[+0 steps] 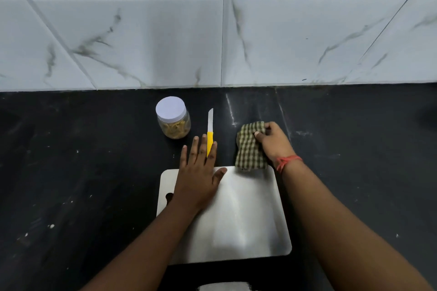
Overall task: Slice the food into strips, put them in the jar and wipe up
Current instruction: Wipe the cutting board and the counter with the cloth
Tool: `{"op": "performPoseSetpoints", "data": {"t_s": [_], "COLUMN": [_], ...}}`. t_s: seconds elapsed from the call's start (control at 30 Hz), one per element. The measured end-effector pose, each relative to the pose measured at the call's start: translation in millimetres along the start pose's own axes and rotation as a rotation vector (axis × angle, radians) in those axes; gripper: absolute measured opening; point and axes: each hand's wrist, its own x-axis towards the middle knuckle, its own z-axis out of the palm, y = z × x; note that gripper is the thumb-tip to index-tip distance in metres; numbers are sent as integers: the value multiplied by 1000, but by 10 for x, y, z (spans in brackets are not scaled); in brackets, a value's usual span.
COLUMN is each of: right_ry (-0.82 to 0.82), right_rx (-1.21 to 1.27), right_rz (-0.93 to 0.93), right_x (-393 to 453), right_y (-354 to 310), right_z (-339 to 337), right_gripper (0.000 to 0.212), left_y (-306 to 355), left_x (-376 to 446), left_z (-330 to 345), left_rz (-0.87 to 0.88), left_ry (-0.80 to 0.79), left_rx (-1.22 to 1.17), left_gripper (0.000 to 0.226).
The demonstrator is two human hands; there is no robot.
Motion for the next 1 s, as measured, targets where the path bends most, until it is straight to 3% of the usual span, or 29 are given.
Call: {"op": "performPoseSetpoints", "data": {"t_s": [0.3,0.4,0.5,0.6,0.83,1.0], "right_ry": [0,-71,-68,44,106,77], "right_rx": [229,286,35,-337,-571,-590], "right_rz": [116,108,8,-117,-179,-216], "right_x": [1267,1524,1677,1739,1613,1444], "right_y": [-481,-581,-580,-574,-434,-445], "right_z": [183,215,198,190,337,337], "right_gripper": [11,15,11,33,52,63], "left_y": [100,109,97,68,51,50], "left_x": [739,895,1000,1063,1048,930], "left_z": [144,170,174,191,213,159], "left_rz": [8,-6,-8,-9,-16,-20], "left_ry": [15,18,30,28,21,5], "left_rx": [-21,-20,-9,3,11,15], "left_gripper": [73,73,73,73,73,73]}}
